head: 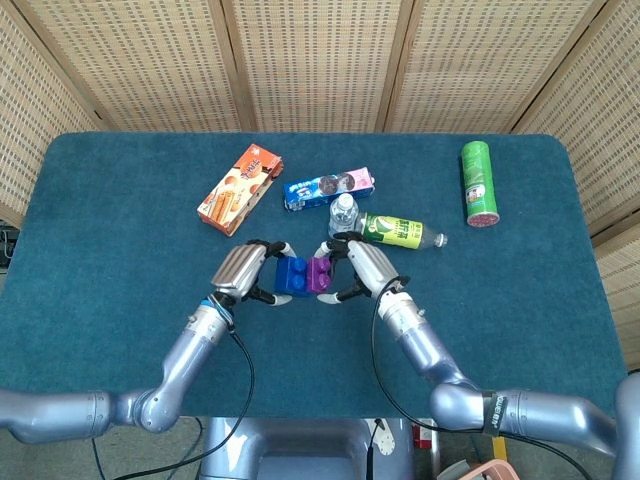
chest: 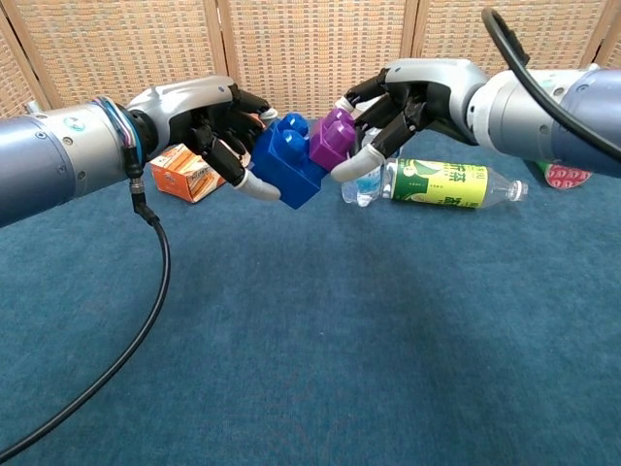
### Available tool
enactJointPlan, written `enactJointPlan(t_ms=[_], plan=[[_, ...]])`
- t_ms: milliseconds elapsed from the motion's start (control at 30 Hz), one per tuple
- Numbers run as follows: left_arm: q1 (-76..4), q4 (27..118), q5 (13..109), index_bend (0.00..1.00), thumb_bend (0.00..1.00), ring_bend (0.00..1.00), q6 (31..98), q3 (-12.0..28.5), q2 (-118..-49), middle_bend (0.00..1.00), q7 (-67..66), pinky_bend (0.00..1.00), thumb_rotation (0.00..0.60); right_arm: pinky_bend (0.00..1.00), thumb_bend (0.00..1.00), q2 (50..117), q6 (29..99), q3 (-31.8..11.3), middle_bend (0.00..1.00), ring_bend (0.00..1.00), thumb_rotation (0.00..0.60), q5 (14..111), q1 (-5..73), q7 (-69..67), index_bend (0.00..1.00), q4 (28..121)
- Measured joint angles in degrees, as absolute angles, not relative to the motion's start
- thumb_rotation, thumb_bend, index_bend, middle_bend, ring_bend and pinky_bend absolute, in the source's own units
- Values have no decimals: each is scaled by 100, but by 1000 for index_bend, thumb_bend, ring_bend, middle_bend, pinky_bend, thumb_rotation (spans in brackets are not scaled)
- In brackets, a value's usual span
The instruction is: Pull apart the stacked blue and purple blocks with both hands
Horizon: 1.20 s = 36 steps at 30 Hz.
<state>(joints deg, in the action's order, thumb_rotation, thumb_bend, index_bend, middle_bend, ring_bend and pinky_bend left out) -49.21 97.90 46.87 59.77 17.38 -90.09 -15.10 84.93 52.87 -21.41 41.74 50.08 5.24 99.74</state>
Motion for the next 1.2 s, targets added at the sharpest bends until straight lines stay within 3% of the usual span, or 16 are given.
enactJointPlan(t_ms=[400, 733, 800, 867, 933, 967, 1200], plan=[[-4403, 9678, 5454, 507, 212, 318, 6029, 1285, -8218, 485, -1217, 211, 600, 0, 204, 7846, 5230, -2141, 612, 120, 600, 4290, 4796, 389, 588, 10089], [-3886, 8727, 6083, 504, 215, 318, 6106, 734, -7819, 476, -942, 204, 600, 0, 205, 7779, 5182, -1394, 611, 132, 600, 4948, 4578, 715, 588, 9486], [-3801, 8464, 6165, 462, 215, 314, 6091, 667, -7837, 417, -815, 182, 600, 0, 205, 7853, 5215, -1236, 548, 132, 600, 5171, 4529, 784, 524, 9280], [-3738, 8254, 6204, 302, 172, 233, 6045, 621, -7877, 258, -681, 124, 600, 0, 186, 7960, 5262, -1073, 297, 71, 600, 5384, 4477, 869, 272, 9018], [-3688, 8072, 6237, 60, 45, 56, 5946, 586, -7934, 48, -478, 33, 600, 0, 88, 8072, 5289, -924, 88, 8, 600, 5591, 4433, 940, 72, 8752], [-3670, 8017, 6262, 16, 15, 20, 5904, 574, -7958, 12, -377, 14, 600, 0, 30, 8111, 5287, -859, 25, 0, 600, 5669, 4417, 963, 17, 8649], [-3534, 7809, 6570, 0, 0, 0, 5637, 550, -7945, 0, 480, 0, 600, 0, 0, 8041, 5325, -760, 0, 0, 600, 5885, 4308, 1076, 0, 8619]])
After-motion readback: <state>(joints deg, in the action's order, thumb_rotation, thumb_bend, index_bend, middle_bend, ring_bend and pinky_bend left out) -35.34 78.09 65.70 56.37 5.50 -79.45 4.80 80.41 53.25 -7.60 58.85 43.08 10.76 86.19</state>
